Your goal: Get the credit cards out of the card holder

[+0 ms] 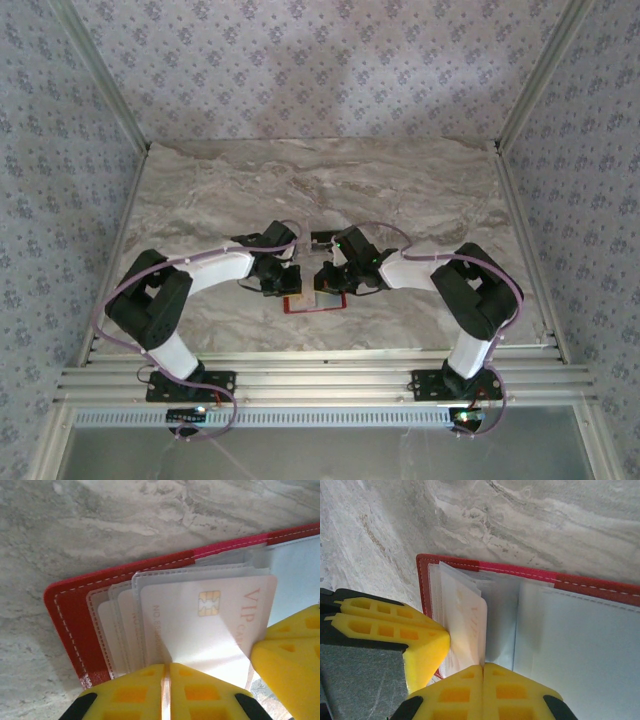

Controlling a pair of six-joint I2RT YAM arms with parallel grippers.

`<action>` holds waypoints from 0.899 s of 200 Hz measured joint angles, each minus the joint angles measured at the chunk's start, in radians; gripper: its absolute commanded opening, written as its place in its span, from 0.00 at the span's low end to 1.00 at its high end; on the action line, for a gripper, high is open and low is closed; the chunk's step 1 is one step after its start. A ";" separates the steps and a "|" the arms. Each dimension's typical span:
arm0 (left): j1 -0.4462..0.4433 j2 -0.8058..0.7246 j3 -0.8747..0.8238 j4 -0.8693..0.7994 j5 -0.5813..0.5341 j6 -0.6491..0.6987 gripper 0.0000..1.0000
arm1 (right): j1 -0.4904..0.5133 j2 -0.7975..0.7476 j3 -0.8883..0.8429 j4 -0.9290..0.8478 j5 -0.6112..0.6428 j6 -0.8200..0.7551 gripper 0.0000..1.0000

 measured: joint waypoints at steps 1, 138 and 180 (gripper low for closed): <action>0.000 0.000 0.000 0.000 0.000 0.000 0.11 | 0.000 0.000 0.000 0.000 0.000 0.000 0.00; -0.004 -0.011 -0.003 -0.038 -0.052 0.016 0.09 | 0.000 -0.012 -0.001 0.000 0.001 0.000 0.00; -0.047 0.018 0.060 -0.135 -0.159 0.027 0.10 | -0.005 -0.013 -0.001 -0.003 0.001 0.000 0.00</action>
